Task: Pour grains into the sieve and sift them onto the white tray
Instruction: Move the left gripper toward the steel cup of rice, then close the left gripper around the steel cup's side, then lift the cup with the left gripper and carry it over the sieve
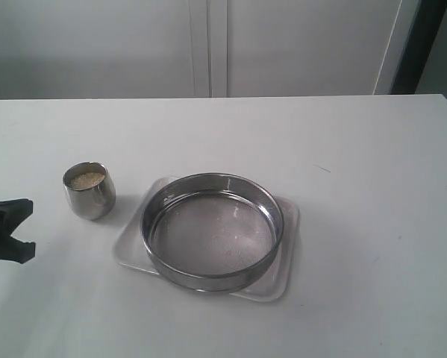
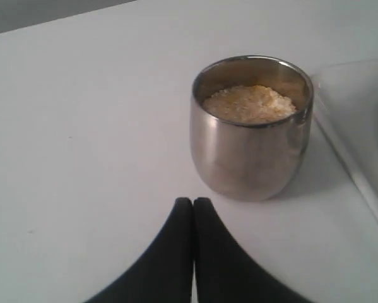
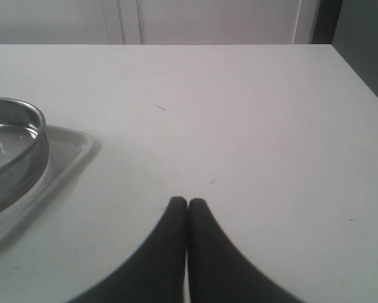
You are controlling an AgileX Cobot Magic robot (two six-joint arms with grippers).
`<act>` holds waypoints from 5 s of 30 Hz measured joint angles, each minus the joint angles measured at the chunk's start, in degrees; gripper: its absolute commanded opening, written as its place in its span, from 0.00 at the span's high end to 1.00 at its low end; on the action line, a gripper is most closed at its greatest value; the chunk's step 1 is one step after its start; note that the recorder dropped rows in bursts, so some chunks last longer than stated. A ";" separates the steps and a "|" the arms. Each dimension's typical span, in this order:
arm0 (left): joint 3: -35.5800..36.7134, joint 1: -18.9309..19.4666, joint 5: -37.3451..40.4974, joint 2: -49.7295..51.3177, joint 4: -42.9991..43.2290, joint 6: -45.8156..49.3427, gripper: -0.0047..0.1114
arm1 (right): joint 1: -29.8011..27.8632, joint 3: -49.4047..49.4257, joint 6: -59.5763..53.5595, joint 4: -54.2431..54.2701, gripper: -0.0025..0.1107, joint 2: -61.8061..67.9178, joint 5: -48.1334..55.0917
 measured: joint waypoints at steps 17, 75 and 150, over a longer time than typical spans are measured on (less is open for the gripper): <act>-3.72 0.00 -1.98 7.33 9.07 0.00 0.96 | 0.00 0.00 0.00 0.00 0.98 0.00 0.00; -20.80 -1.08 -2.20 17.72 18.15 -8.66 0.06 | 0.00 0.00 0.00 0.00 0.98 0.00 0.00; -29.85 -6.75 -1.14 21.15 18.19 -10.67 0.96 | 0.00 0.00 0.00 0.00 0.98 0.00 0.00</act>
